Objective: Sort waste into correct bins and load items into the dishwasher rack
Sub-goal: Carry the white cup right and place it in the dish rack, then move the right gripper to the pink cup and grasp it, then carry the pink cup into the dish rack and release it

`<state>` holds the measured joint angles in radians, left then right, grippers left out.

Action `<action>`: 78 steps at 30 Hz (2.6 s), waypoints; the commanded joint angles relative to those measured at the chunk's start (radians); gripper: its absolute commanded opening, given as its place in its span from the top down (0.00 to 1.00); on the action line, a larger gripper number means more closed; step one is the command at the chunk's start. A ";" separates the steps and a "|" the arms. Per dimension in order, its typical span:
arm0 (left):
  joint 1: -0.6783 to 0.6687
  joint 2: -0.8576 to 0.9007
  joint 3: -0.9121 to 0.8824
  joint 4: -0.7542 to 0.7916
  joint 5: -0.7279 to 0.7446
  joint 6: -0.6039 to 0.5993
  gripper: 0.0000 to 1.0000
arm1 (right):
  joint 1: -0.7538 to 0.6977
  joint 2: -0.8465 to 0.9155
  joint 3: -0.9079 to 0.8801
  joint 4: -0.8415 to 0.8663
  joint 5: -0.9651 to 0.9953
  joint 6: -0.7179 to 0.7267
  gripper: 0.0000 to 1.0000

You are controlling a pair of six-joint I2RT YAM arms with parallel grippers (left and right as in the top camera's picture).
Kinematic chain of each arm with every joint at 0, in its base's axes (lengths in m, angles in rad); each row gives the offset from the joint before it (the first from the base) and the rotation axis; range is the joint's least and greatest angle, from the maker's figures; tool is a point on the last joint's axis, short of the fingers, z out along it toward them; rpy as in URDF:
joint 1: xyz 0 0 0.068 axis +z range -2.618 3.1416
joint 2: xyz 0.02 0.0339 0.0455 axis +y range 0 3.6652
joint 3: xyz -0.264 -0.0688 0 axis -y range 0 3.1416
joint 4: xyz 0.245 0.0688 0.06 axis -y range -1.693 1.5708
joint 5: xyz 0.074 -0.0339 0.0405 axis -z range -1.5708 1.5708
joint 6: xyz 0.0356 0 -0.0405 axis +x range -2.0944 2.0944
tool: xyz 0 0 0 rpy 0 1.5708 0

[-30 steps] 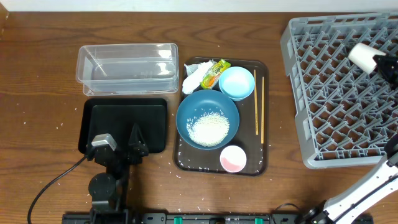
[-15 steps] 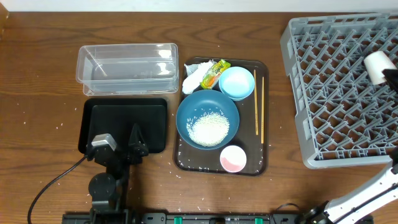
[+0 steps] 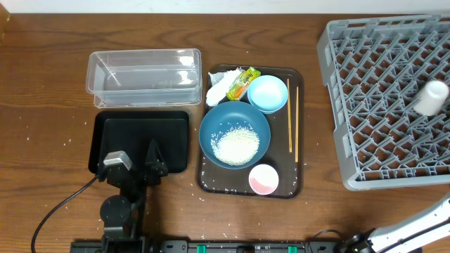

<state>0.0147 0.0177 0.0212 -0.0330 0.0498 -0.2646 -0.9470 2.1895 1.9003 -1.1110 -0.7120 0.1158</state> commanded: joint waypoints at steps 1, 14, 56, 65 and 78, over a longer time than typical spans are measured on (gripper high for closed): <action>-0.005 0.000 -0.017 -0.034 -0.008 0.009 0.09 | 0.004 -0.147 0.002 0.001 0.095 0.077 0.77; -0.005 0.000 -0.017 -0.034 -0.008 0.009 0.09 | 0.145 -0.475 0.002 -0.096 0.001 0.052 0.76; -0.005 0.000 -0.017 -0.034 -0.008 0.009 0.09 | 1.804 -0.515 -0.577 -0.214 0.594 0.305 0.56; -0.005 0.000 -0.017 -0.034 -0.008 0.009 0.09 | 1.929 -0.515 -0.709 -0.011 0.724 0.480 0.55; -0.005 0.000 -0.017 -0.034 -0.008 0.009 0.09 | 1.935 -0.516 -0.693 0.024 0.789 0.492 0.99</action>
<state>0.0147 0.0177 0.0212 -0.0330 0.0498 -0.2646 0.9813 1.6855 1.1713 -1.0821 0.0685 0.6003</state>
